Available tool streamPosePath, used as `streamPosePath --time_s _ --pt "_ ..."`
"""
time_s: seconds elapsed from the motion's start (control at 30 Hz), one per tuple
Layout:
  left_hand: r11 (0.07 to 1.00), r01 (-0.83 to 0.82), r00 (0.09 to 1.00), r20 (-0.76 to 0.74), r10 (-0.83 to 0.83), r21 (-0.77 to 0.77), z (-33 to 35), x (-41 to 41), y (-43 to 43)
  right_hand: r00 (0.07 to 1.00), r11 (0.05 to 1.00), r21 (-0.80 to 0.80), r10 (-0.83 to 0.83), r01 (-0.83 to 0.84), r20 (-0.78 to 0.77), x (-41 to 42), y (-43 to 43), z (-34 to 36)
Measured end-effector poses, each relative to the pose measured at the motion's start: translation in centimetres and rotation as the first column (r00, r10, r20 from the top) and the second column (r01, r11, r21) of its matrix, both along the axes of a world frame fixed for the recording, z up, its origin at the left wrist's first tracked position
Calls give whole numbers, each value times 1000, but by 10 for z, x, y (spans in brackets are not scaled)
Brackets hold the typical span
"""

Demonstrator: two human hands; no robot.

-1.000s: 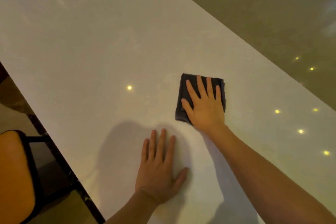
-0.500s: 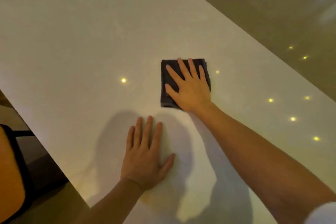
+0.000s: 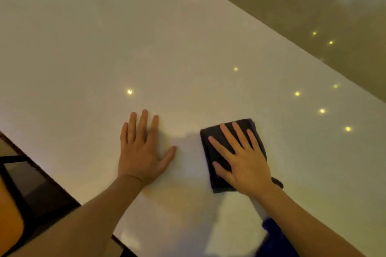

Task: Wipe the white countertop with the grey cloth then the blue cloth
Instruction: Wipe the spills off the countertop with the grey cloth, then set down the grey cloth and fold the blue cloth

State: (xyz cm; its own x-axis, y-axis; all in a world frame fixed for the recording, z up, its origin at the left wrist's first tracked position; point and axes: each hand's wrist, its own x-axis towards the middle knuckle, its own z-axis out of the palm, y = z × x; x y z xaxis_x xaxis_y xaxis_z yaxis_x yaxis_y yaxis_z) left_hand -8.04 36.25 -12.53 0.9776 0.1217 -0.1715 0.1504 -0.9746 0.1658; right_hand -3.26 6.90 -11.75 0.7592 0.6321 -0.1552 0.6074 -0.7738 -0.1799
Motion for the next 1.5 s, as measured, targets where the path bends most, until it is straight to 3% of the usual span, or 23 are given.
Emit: streamPosePath --time_s 0.07,0.13,0.17,0.2,0.23,0.27,0.43,0.53,0.63,0.73,0.8,0.87,0.93,1.07,1.17,1.23,1.3,1.4,1.5 --pt "1000 -4 1000 -8 4 -3 3 -1 -1 996 993 81 -85 88 -33 2 12 10" --pt "1000 2 1000 -22 -2 14 7 0 -3 938 911 224 -333 347 -99 2 14 18" --pt "1000 -12 999 -52 13 16 10 0 -3 841 796 274 -524 540 -134 2 11 21" --pt "999 -38 996 -81 38 5 15 1 -6 683 627 284 -708 725 -180 -1 6 25" --pt "995 -89 992 -95 85 -40 21 2 -13 517 463 245 -821 852 -245 -3 3 28" --pt "986 -136 988 -91 127 -99 28 2 -27 400 359 182 -863 916 -310 -6 0 32" --pt "918 -255 963 -166 213 -302 52 7 -138 263 287 71 -715 955 -648 -1 -8 52" --pt "791 -391 918 -262 299 -470 60 19 -176 68 70 44 -385 997 -920 2 -36 70" --pt "639 -301 954 -218 208 -708 74 23 -216 54 -150 72 -120 986 -991 -19 -89 85" --pt "476 -269 963 -234 132 -837 91 31 -273 72 -407 79 -33 910 -997 -45 -156 88" --pt "376 -291 955 -292 55 -880 95 34 -311 29 -486 73 -98 871 -995 -64 -194 90" --pt "363 -306 943 -331 -10 -880 93 38 -335 -12 -500 85 -186 862 -982 -79 -219 91" --pt "408 -270 942 -326 -74 -872 86 37 -346 -42 -509 138 -326 850 -945 -97 -238 95" --pt "630 -174 932 -333 -143 -757 68 7 -330 -236 -548 134 -551 826 -800 -159 -257 91" --pt "842 17 876 -397 -273 -539 61 -42 -319 -330 -407 -51 -652 912 -683 -205 -224 77" --pt "888 315 788 -429 -441 -335 62 -68 -325 -262 -295 -69 -687 953 -678 -220 -194 69" --pt "859 414 716 -475 -512 -301 68 -81 -332 -180 -180 -74 -700 981 -691 -226 -168 65" --pt "834 274 646 -552 -528 -478 78 -80 -317 -79 -89 -20 -719 996 -690 -225 -144 67" --pt "744 -82 617 -621 -484 -663 91 -59 -264 0 -86 71 -632 994 -775 -209 -120 81"
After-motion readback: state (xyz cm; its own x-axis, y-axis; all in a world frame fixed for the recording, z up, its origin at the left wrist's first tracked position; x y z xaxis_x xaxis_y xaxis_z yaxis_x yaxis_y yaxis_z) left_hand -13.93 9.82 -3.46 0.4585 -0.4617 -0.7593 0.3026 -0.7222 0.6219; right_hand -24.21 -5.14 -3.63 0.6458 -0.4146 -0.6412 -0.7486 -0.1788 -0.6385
